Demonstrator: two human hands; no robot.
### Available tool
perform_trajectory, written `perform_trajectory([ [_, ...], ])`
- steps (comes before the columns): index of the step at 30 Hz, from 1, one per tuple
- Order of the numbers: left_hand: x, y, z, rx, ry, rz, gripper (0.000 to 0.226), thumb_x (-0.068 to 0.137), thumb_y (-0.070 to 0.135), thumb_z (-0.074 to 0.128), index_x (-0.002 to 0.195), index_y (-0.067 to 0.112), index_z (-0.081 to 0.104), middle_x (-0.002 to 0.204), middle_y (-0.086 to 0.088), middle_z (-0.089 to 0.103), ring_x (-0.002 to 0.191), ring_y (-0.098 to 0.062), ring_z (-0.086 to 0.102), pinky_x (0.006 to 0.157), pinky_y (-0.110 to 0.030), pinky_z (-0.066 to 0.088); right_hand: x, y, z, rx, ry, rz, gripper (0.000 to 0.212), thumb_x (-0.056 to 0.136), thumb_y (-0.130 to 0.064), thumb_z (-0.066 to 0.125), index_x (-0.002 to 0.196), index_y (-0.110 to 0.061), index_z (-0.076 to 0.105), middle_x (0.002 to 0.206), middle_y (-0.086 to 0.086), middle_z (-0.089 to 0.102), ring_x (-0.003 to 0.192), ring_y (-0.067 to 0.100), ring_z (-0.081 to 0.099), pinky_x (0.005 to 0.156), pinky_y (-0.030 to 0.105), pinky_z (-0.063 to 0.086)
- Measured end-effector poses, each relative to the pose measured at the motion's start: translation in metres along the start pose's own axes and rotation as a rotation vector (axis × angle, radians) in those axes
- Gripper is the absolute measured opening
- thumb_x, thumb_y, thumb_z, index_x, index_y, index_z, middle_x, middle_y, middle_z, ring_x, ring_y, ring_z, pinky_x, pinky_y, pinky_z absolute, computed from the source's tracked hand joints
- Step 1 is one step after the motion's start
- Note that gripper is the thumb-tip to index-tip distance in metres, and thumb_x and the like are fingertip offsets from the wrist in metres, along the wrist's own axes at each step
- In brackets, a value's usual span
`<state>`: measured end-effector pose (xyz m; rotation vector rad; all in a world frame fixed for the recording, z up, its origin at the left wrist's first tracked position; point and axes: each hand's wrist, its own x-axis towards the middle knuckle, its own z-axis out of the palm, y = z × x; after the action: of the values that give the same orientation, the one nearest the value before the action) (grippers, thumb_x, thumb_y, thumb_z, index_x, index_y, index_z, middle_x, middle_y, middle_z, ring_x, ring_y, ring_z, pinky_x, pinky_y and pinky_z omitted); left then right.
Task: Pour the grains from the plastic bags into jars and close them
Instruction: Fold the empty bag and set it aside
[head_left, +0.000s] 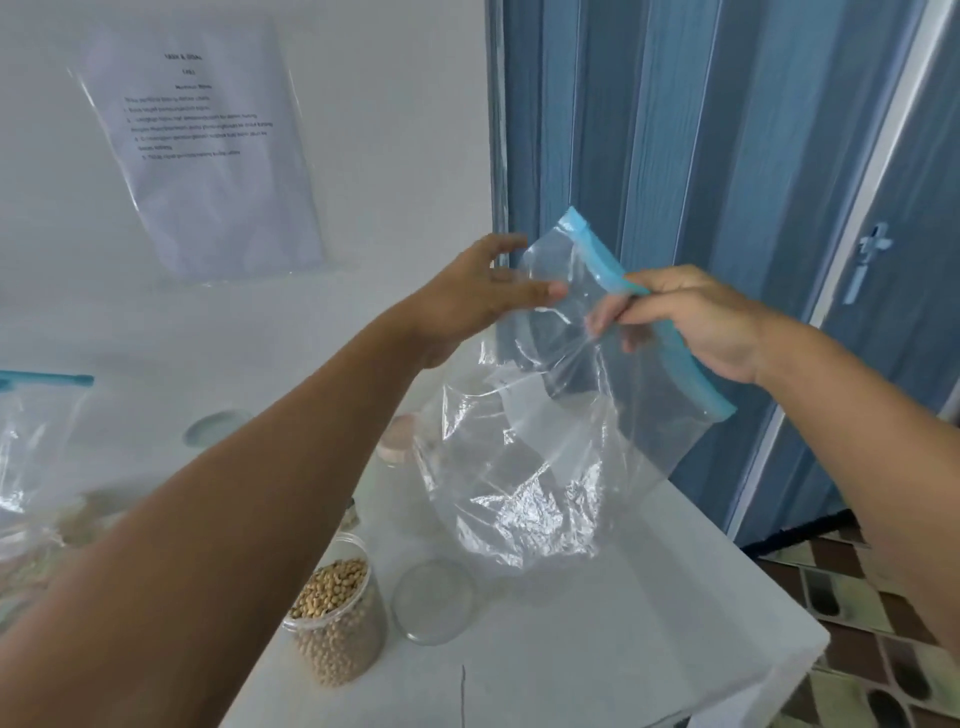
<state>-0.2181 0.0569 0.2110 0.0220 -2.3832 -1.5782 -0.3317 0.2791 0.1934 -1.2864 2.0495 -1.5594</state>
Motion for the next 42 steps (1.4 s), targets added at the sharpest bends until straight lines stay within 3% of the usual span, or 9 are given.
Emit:
perform_trajectory([
  [6, 0.011, -0.018, 0.014, -0.111, 0.191, 0.061, 0.02, 0.097, 0.019, 0.074, 0.102, 0.0, 0.075, 0.087, -0.009, 0.073, 0.074, -0.016, 0.07, 0.075, -0.03, 0.062, 0.005, 0.028, -0.003, -0.461, 0.267, -0.069, 0.032, 0.099, -0.024, 0.07, 0.108, -0.054, 0.07, 0.13, -0.013, 0.055, 0.129, 0.011, 0.048, 0.112, 0.029, 0.035],
  [13, 0.028, -0.029, 0.013, -0.34, 0.385, -0.088, 0.021, 0.103, 0.021, 0.067, 0.099, 0.0, 0.071, 0.084, -0.009, 0.072, 0.071, -0.02, 0.071, 0.057, -0.023, 0.054, -0.012, 0.071, 0.027, -0.341, 0.816, -0.209, 0.043, 0.087, -0.025, 0.082, 0.124, -0.039, 0.063, 0.145, 0.0, 0.033, 0.143, 0.013, 0.027, 0.122, 0.03, 0.024],
  [17, 0.034, -0.031, 0.006, -0.563, 0.289, -0.202, 0.013, 0.103, 0.021, 0.065, 0.1, 0.009, 0.07, 0.082, -0.004, 0.073, 0.066, -0.016, 0.067, 0.074, -0.03, 0.057, -0.008, 0.092, 0.036, 0.092, 0.683, 0.116, 0.03, 0.091, -0.029, 0.079, 0.109, -0.05, 0.068, 0.148, -0.008, 0.044, 0.142, 0.013, 0.038, 0.119, 0.043, 0.037],
  [22, 0.037, -0.036, -0.002, -0.875, 0.248, -0.354, 0.01, 0.102, 0.017, 0.067, 0.1, 0.007, 0.068, 0.089, -0.008, 0.072, 0.058, -0.015, 0.066, 0.061, -0.026, 0.061, 0.0, 0.102, 0.03, 0.457, 0.502, 0.177, 0.015, 0.096, -0.019, 0.072, 0.108, -0.026, 0.076, 0.127, -0.001, 0.072, 0.117, 0.02, 0.07, 0.091, 0.036, 0.054],
  [27, 0.019, -0.066, -0.003, -0.322, 0.291, -0.054, 0.073, 0.093, 0.014, 0.078, 0.144, 0.044, 0.035, 0.115, -0.009, 0.073, 0.094, -0.028, 0.078, 0.082, -0.041, 0.064, 0.018, 0.114, 0.01, 0.328, 0.505, 0.216, 0.017, 0.099, -0.009, 0.066, 0.108, -0.02, 0.077, 0.104, 0.0, 0.08, 0.093, 0.011, 0.072, 0.065, 0.022, 0.048],
  [29, 0.009, -0.075, 0.002, -0.177, 0.263, 0.011, 0.069, 0.093, 0.011, 0.076, 0.139, 0.051, 0.043, 0.118, -0.009, 0.069, 0.093, -0.026, 0.076, 0.083, -0.041, 0.064, 0.026, 0.124, -0.003, 0.251, 0.437, 0.233, 0.017, 0.099, -0.01, 0.068, 0.104, -0.022, 0.079, 0.098, -0.008, 0.079, 0.085, 0.008, 0.067, 0.07, 0.025, 0.043],
  [33, 0.005, -0.086, 0.021, -0.143, 0.281, -0.119, 0.016, 0.1, 0.009, 0.067, 0.105, 0.019, 0.079, 0.108, -0.016, 0.075, 0.083, -0.028, 0.073, 0.091, -0.045, 0.063, 0.039, 0.147, -0.023, 0.224, 0.23, 0.353, 0.019, 0.096, -0.009, 0.07, 0.098, -0.023, 0.083, 0.106, 0.006, 0.079, 0.098, 0.024, 0.063, 0.091, 0.038, 0.045],
  [38, 0.02, -0.093, 0.051, -0.394, 0.398, -0.322, 0.011, 0.096, 0.006, 0.07, 0.103, 0.004, 0.078, 0.094, -0.01, 0.076, 0.075, -0.023, 0.068, 0.072, -0.031, 0.064, 0.053, 0.163, -0.066, 0.313, 0.044, 0.449, 0.022, 0.086, -0.006, 0.074, 0.108, -0.006, 0.078, 0.112, 0.013, 0.078, 0.109, 0.029, 0.063, 0.111, 0.045, 0.043],
  [42, 0.029, -0.121, 0.067, -0.46, 0.464, -0.425, 0.017, 0.094, 0.007, 0.073, 0.11, 0.002, 0.075, 0.088, -0.006, 0.071, 0.064, -0.013, 0.068, 0.061, -0.021, 0.056, 0.066, 0.195, -0.064, 0.305, -0.08, 0.527, 0.013, 0.088, -0.01, 0.077, 0.1, -0.013, 0.082, 0.114, 0.014, 0.077, 0.103, 0.029, 0.063, 0.103, 0.044, 0.049],
])
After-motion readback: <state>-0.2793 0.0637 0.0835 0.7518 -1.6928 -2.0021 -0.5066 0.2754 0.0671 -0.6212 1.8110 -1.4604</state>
